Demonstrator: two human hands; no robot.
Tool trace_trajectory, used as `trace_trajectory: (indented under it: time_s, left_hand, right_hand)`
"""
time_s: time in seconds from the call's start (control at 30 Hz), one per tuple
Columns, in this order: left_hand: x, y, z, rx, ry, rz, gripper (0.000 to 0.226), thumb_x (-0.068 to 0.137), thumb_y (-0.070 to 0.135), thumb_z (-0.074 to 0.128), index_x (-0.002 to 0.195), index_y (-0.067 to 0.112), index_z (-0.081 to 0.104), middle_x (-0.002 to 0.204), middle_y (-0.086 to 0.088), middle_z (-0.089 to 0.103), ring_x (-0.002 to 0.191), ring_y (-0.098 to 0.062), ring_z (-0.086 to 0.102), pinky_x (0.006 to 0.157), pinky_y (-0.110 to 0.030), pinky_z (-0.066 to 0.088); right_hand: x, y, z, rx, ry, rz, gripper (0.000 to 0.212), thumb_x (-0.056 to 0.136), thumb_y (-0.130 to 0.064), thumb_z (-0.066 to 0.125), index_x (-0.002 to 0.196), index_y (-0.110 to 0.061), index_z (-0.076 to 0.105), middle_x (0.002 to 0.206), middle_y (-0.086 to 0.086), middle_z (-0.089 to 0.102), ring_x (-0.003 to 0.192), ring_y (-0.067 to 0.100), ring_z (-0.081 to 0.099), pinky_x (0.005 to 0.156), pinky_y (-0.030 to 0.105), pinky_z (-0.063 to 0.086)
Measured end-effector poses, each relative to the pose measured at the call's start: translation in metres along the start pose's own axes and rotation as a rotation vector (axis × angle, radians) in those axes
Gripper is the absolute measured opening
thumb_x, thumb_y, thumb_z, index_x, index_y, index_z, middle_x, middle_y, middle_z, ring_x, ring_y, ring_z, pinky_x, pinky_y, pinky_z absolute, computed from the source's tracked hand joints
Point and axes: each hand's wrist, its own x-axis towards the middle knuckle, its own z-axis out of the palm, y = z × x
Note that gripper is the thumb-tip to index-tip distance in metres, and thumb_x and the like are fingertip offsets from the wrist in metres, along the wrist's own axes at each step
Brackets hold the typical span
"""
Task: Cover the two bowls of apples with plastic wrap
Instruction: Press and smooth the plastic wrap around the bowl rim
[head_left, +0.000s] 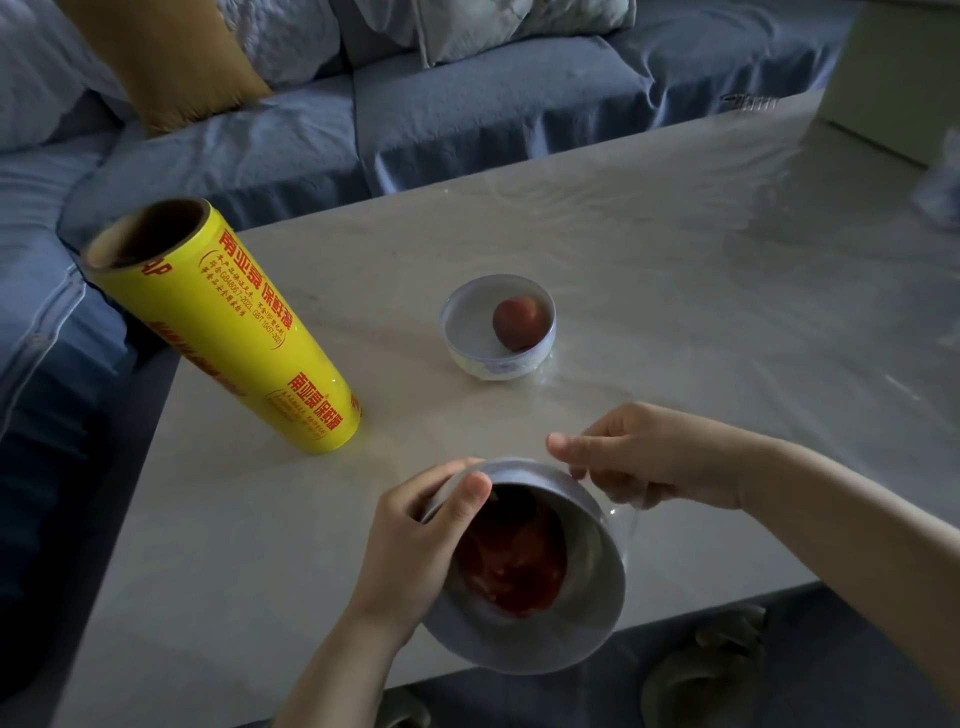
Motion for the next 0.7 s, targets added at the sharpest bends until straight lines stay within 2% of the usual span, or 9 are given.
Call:
trace_trajectory:
  time_s: [0.07,0.17,0.23,0.27,0.33,0.4,0.5,0.6,0.7]
  left_hand:
    - [-0.001,-0.001,0.0,0.028,-0.03,-0.006,0.017,0.067,0.053,0.074,0.063,0.037,0.072,0.076,0.025,0.072,0.078,0.01,0.064,0.067,-0.004,0.045]
    - [-0.002,-0.002,-0.002,0.048,-0.067,0.008,0.026,0.053,0.063,0.063,0.068,0.044,0.073,0.079,0.027,0.071,0.083,0.011,0.064,0.07,-0.004,0.045]
    - [-0.002,-0.005,-0.003,0.038,-0.097,0.027,0.048,0.049,0.07,0.066,0.077,0.033,0.075,0.087,0.02,0.073,0.09,0.003,0.066,0.075,-0.009,0.047]
    - [-0.001,-0.005,-0.002,0.03,-0.103,0.034,0.052,0.05,0.07,0.067,0.081,0.029,0.075,0.09,0.016,0.074,0.091,0.0,0.066,0.076,-0.01,0.048]
    - [-0.001,-0.004,-0.001,0.001,-0.095,0.043,0.04,0.055,0.06,0.065,0.078,0.028,0.074,0.089,0.015,0.074,0.089,0.001,0.067,0.074,-0.009,0.047]
    - [0.0,0.0,0.001,-0.007,-0.099,0.06,0.035,0.055,0.059,0.064,0.075,0.032,0.074,0.087,0.018,0.074,0.087,0.003,0.066,0.072,-0.007,0.046]
    - [0.001,0.003,0.003,0.01,-0.103,0.106,0.052,0.048,0.081,0.063,0.076,0.038,0.074,0.087,0.023,0.072,0.088,0.006,0.065,0.071,-0.005,0.046]
    - [0.004,0.007,0.004,0.027,-0.077,0.14,0.065,0.044,0.087,0.058,0.082,0.034,0.068,0.084,0.028,0.071,0.087,0.009,0.065,0.07,-0.004,0.045]
    - [0.006,0.009,0.003,0.028,-0.089,0.183,0.063,0.048,0.084,0.059,0.084,0.033,0.068,0.084,0.025,0.072,0.086,0.007,0.065,0.072,-0.005,0.045]
  right_hand:
    - [0.0,0.0,0.0,0.097,-0.086,0.018,0.044,0.076,-0.05,0.06,0.043,-0.02,0.057,0.046,-0.006,0.04,0.041,0.006,0.034,0.046,0.016,0.032]
    - [0.004,0.004,0.004,0.32,-0.112,0.018,0.045,0.082,-0.034,0.057,0.04,-0.019,0.054,0.044,-0.009,0.032,0.038,0.005,0.029,0.042,0.015,0.026]
    - [0.007,0.008,0.01,0.429,-0.045,-0.03,0.035,0.087,-0.027,0.055,0.053,-0.019,0.058,0.044,-0.009,0.03,0.039,0.005,0.027,0.044,0.017,0.022]
    - [0.008,0.009,0.013,0.469,0.011,-0.055,0.029,0.087,-0.026,0.056,0.06,-0.018,0.059,0.044,-0.008,0.029,0.039,0.006,0.027,0.045,0.019,0.021]
    - [0.012,0.01,0.018,0.515,0.148,-0.091,0.024,0.086,-0.026,0.06,0.064,-0.015,0.06,0.042,-0.007,0.028,0.037,0.007,0.026,0.044,0.019,0.021]
    - [0.016,0.008,0.021,0.488,0.282,-0.133,0.024,0.084,-0.027,0.063,0.064,-0.014,0.062,0.041,-0.006,0.029,0.038,0.008,0.024,0.041,0.018,0.02]
    - [0.023,0.005,0.024,0.448,0.384,-0.149,0.025,0.084,-0.026,0.065,0.062,-0.014,0.063,0.037,-0.009,0.03,0.036,0.007,0.023,0.039,0.017,0.019]
    - [0.029,0.004,0.029,0.445,0.386,-0.136,0.023,0.082,-0.023,0.067,0.06,-0.014,0.065,0.039,-0.006,0.043,0.038,0.007,0.036,0.041,0.018,0.03]
    - [0.031,0.002,0.031,0.386,0.322,-0.115,0.016,0.079,-0.023,0.07,0.065,-0.014,0.069,0.051,-0.007,0.06,0.048,0.004,0.054,0.05,0.016,0.045]
